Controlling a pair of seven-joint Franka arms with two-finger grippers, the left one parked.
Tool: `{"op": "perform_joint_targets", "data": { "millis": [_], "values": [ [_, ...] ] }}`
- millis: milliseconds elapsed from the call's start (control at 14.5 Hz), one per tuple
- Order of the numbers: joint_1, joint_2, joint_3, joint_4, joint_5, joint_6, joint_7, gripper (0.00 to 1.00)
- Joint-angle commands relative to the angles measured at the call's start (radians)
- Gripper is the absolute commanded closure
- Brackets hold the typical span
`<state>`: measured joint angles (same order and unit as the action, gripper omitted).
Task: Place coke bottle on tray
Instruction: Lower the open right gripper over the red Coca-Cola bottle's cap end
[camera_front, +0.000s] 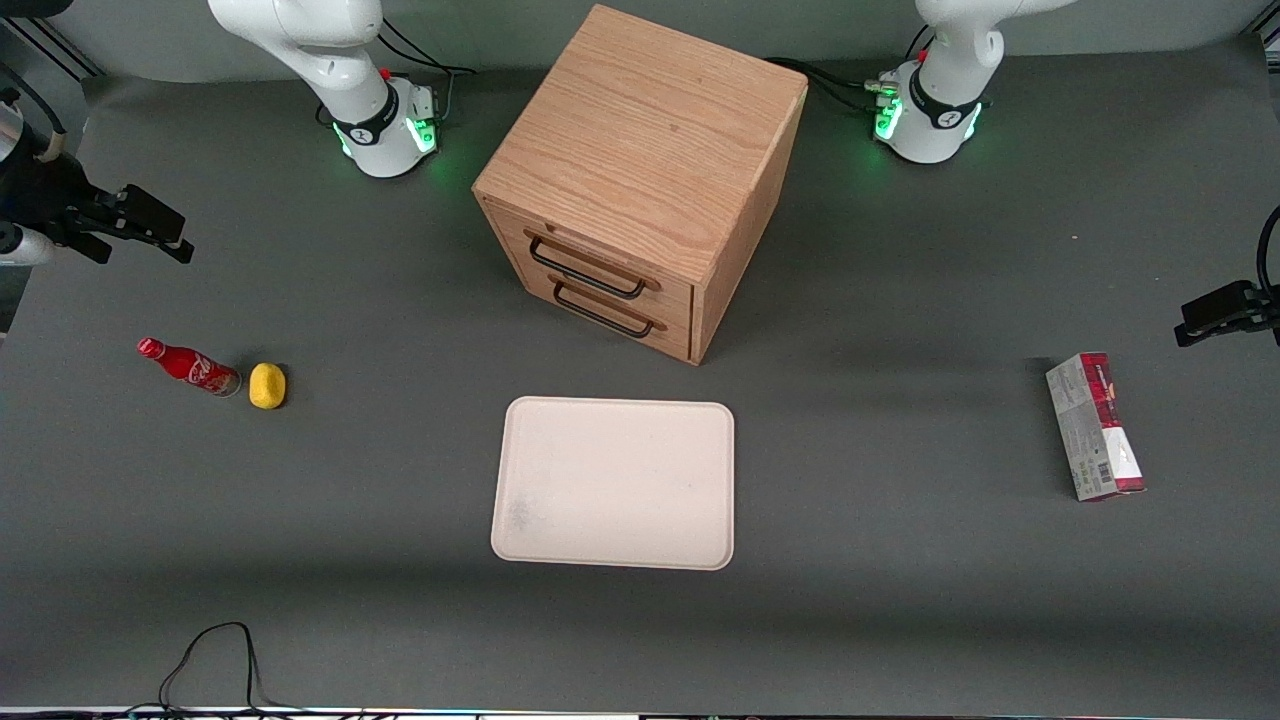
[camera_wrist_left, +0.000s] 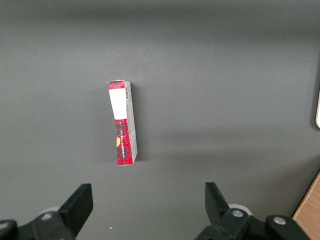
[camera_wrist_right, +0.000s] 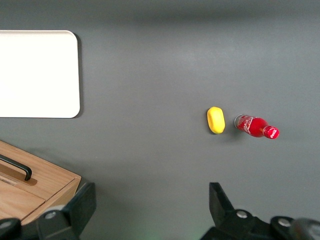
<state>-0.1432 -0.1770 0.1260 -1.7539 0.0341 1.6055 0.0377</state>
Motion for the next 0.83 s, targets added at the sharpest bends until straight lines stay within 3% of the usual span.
{"op": "perform_joint_targets", "data": {
  "millis": [0, 414, 483, 552, 621, 759],
  "values": [
    [-0.007, 0.025, 0.0, 0.03, 0.026, -0.022, 0.019, 0.0],
    [-0.031, 0.042, -0.003, -0.099, 0.014, 0.019, 0.002, 0.0],
    [-0.059, 0.048, -0.008, -0.137, -0.003, 0.068, -0.002, 0.0],
    [-0.079, 0.05, -0.015, -0.23, -0.082, 0.184, -0.06, 0.0],
    [-0.09, 0.059, -0.041, -0.275, -0.111, 0.262, -0.09, 0.0],
    [-0.093, 0.092, -0.11, -0.317, -0.111, 0.373, -0.158, 0.0]
  ]
}}
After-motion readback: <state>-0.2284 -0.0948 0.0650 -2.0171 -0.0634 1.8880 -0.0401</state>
